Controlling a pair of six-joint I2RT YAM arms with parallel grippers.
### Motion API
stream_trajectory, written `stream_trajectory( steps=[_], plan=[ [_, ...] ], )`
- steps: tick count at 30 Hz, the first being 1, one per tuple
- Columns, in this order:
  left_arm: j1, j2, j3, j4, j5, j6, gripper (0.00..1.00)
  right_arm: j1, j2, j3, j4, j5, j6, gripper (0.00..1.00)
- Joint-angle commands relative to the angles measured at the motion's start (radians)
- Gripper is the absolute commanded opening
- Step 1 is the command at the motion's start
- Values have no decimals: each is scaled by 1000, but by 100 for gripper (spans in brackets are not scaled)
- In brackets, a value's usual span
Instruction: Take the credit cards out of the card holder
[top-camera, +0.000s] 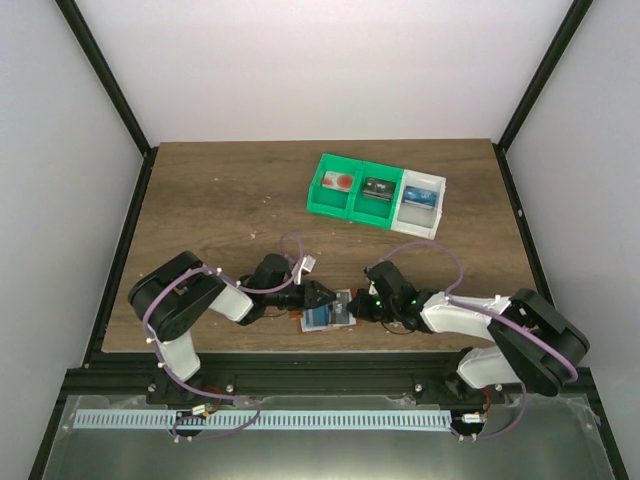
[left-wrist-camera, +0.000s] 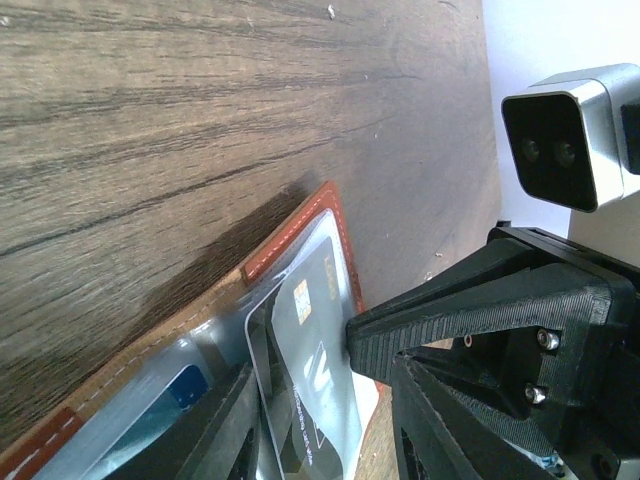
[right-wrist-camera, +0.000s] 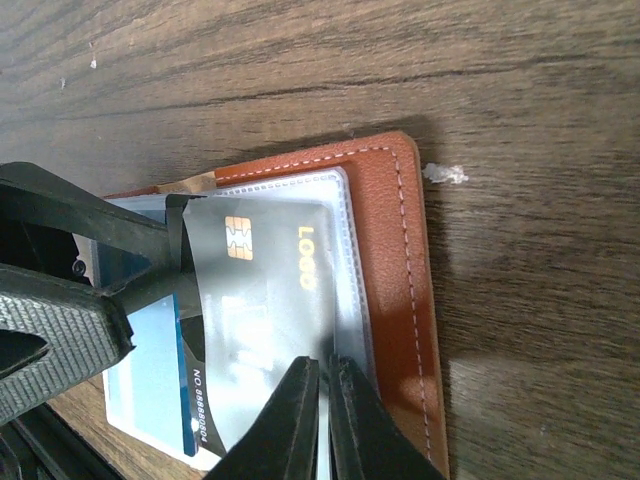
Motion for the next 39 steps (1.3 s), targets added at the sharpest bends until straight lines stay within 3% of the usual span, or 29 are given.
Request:
stream_trajectory(
  steps=[1, 6, 12, 18, 39],
  plan=[
    [-3, 6, -5, -22, 4, 8, 38, 9, 32, -29, -41, 1, -1, 6],
    [-3, 0, -13, 6, 47, -36, 36, 9, 37, -38, -27, -1, 1, 5],
    [-3, -15, -22, -1, 40, -41, 14, 9, 27, -44, -26, 1, 4, 5],
    [0, -11, -23, -12, 37, -42, 0, 8, 20, -44, -38, 9, 1, 5],
    [74, -80, -88, -48, 63, -17, 0, 9, 45, -41, -41, 13, -5, 4]
  ],
)
